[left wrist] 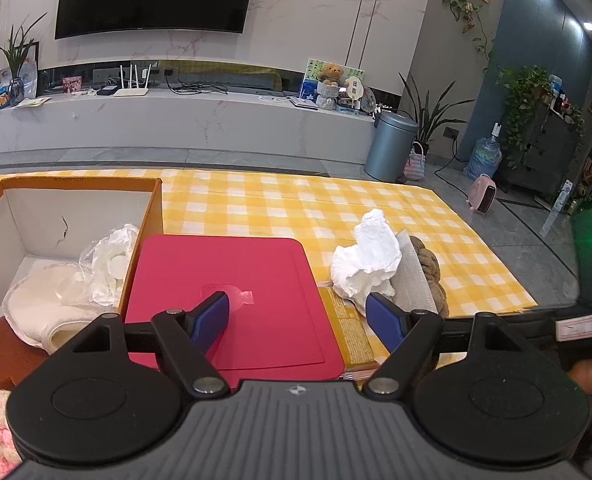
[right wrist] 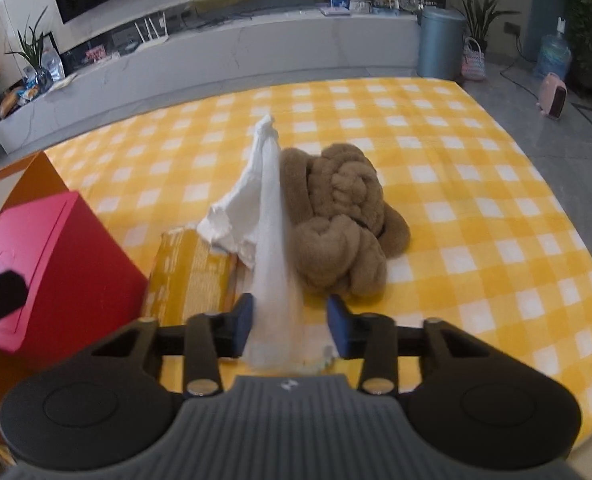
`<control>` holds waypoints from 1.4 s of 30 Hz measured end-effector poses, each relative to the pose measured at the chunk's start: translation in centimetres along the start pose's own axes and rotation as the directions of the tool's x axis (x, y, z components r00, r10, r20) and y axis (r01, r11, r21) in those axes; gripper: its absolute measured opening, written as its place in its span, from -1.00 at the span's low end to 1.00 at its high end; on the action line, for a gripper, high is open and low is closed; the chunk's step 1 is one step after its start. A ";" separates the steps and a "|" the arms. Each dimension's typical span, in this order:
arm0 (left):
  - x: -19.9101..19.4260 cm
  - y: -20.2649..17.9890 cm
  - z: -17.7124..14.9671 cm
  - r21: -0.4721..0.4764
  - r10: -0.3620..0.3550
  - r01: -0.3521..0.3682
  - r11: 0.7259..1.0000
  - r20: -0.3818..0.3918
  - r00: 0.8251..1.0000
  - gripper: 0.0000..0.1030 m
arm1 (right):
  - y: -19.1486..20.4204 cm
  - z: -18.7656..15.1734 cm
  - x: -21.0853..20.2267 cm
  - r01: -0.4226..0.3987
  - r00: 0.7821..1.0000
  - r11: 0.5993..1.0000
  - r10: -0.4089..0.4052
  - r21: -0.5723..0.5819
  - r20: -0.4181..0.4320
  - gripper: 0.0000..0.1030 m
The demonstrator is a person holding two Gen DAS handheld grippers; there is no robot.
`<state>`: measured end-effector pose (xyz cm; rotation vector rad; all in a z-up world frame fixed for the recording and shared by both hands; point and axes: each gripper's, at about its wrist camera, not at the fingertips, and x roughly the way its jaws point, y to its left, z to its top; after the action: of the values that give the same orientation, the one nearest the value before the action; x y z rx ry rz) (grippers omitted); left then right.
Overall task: Organize soft objects
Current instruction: 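Grasp the white tissue sheet beside the brown yarn with the right gripper, then grasp the yellow snack bag with the left gripper while the right holds the white tissue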
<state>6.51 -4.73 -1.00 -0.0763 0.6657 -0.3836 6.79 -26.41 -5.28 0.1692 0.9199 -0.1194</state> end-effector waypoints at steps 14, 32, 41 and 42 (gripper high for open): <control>-0.2 -1.0 -0.3 0.029 -0.006 0.006 1.000 -0.006 1.000 0.77 | 0.2 0.4 3.2 0.048 0.998 0.999 -0.049 -0.022 -0.041 -0.95; 1.6 -10.2 1.6 0.304 0.107 -0.069 0.950 -0.108 0.988 0.77 | -7.0 1.9 -9.0 -0.132 0.963 0.967 0.072 0.219 0.259 -1.00; 9.0 -12.6 0.9 0.346 0.284 -0.176 0.921 -0.291 0.913 0.69 | -10.9 1.3 -10.4 -0.149 0.950 0.935 0.045 0.322 0.310 -1.00; 9.8 -12.7 0.7 0.357 0.308 -0.194 0.914 -0.295 0.905 0.69 | -11.0 1.3 -10.1 -0.150 0.954 0.936 0.052 0.318 0.296 -1.00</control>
<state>9.94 -20.14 -3.82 0.3960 0.9417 -0.2475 -0.16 -37.10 2.49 0.5062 0.5954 -0.2000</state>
